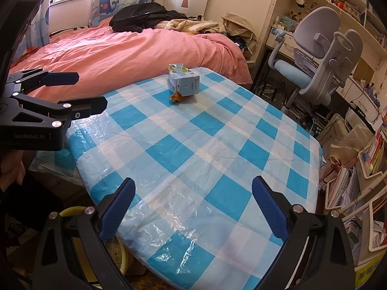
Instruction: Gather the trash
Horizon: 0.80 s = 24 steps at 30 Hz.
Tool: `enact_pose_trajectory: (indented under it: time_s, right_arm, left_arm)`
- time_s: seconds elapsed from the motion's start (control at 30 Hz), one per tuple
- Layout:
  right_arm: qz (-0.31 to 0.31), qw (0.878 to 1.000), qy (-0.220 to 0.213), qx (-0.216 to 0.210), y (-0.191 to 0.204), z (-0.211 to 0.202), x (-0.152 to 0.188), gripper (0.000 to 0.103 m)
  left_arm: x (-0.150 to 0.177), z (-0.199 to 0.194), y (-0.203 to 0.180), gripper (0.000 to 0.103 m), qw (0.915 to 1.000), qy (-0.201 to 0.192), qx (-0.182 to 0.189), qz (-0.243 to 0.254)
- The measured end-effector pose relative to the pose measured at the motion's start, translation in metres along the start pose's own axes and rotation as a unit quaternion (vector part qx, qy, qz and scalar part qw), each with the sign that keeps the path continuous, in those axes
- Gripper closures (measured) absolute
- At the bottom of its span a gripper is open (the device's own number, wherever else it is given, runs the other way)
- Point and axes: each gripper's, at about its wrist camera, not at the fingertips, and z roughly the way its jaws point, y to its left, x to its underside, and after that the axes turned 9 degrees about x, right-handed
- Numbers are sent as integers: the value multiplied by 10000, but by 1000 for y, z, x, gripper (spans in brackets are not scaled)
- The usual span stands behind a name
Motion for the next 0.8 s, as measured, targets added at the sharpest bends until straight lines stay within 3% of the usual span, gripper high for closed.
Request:
enact_pose_trajectory:
  time_s: [0.8]
  right_arm:
    - [59, 9997, 222, 62, -4, 13, 0, 10]
  left_arm:
    - [-8, 2, 5, 13, 9999, -16, -74, -129]
